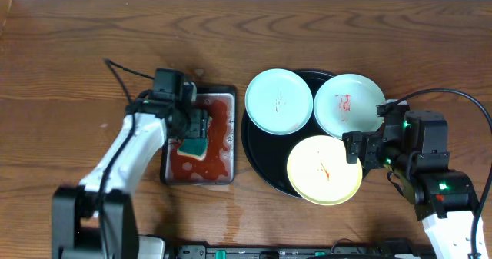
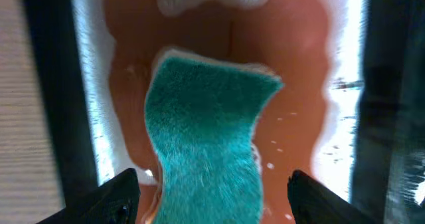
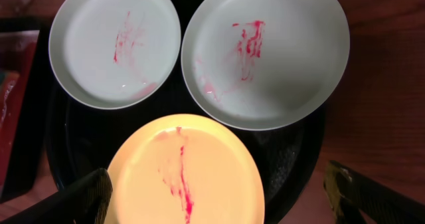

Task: Clean dirty plates on tray and stack at the side
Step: 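Move the left gripper down over the green sponge in the basin, then grasp the green sponge with the left gripper in the soapy water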

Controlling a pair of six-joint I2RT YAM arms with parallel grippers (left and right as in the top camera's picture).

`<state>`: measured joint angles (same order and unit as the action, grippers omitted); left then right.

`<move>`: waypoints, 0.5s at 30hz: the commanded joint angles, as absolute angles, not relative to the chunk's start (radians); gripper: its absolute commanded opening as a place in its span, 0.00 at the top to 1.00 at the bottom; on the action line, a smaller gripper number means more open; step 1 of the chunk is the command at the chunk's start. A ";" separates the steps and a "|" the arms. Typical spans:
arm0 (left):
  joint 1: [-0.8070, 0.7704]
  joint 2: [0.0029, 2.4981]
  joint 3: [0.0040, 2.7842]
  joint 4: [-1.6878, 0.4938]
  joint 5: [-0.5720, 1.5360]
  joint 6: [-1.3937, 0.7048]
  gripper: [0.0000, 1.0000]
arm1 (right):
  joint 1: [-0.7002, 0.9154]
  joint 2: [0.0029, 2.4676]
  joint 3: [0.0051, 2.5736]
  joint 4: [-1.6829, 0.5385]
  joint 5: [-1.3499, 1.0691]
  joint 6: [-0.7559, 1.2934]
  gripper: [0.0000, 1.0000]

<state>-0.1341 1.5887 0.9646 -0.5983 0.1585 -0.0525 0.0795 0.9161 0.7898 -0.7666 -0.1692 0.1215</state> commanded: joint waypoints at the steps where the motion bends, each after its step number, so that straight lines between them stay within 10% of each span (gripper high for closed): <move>1: -0.137 1.649 0.985 -0.596 0.123 -0.038 0.34 | 0.076 0.916 0.809 -0.767 -0.181 0.108 0.01; 15: -0.137 1.777 0.984 -0.575 0.131 -0.049 0.64 | 0.076 0.916 0.809 -0.767 -0.181 0.108 0.01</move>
